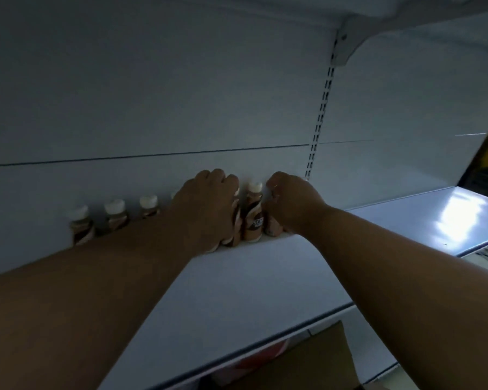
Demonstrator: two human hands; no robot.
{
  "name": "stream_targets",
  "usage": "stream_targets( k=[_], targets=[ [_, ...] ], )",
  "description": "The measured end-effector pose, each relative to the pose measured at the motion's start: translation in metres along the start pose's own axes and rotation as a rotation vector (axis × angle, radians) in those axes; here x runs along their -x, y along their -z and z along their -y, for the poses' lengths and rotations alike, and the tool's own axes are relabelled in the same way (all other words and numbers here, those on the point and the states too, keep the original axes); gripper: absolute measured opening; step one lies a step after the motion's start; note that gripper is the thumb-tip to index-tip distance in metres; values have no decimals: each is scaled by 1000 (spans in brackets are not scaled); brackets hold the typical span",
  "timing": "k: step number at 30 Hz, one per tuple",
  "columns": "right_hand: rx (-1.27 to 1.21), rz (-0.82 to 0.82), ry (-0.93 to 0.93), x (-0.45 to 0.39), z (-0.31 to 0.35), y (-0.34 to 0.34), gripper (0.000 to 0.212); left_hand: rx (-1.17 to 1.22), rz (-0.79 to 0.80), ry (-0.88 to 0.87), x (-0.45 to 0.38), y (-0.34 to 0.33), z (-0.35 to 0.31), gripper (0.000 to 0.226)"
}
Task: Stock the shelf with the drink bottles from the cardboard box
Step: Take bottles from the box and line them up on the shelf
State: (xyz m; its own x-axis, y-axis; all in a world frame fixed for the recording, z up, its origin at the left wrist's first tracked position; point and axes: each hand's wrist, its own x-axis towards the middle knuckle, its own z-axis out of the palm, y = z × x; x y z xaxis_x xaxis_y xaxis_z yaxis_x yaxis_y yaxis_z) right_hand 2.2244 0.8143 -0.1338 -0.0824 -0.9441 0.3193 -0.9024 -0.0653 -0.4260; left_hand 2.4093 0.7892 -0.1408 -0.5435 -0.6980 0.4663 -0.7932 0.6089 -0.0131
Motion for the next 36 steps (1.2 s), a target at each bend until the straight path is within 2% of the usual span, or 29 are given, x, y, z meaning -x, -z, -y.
stream_targets(
  k=[5,10,14,17,21,25,28,32,36],
  targets=[
    [20,65,146,9,66,-31,31,-36,27,106,59,19,51,32],
    [77,124,241,9,112,-64,31,-53,90,217,89,34,98,48],
    [90,160,266,-1,133,-81,29,-64,12,294,96,36,135,36],
    [92,164,270,-14,141,-94,27,-37,21,312,93,34,156,42],
    [131,168,283,-30,155,-116,37,-51,77,351,82,24,170,45],
    [144,125,235,-40,169,-135,40,-125,2,312,80,6,174,38],
    [205,92,240,-45,171,-143,30,-152,-23,268,75,1,177,36],
    [174,120,267,-56,168,-144,25,-227,9,205,61,4,176,34],
    [180,120,291,-63,167,-147,26,-124,110,235,56,3,179,25]
  ],
)
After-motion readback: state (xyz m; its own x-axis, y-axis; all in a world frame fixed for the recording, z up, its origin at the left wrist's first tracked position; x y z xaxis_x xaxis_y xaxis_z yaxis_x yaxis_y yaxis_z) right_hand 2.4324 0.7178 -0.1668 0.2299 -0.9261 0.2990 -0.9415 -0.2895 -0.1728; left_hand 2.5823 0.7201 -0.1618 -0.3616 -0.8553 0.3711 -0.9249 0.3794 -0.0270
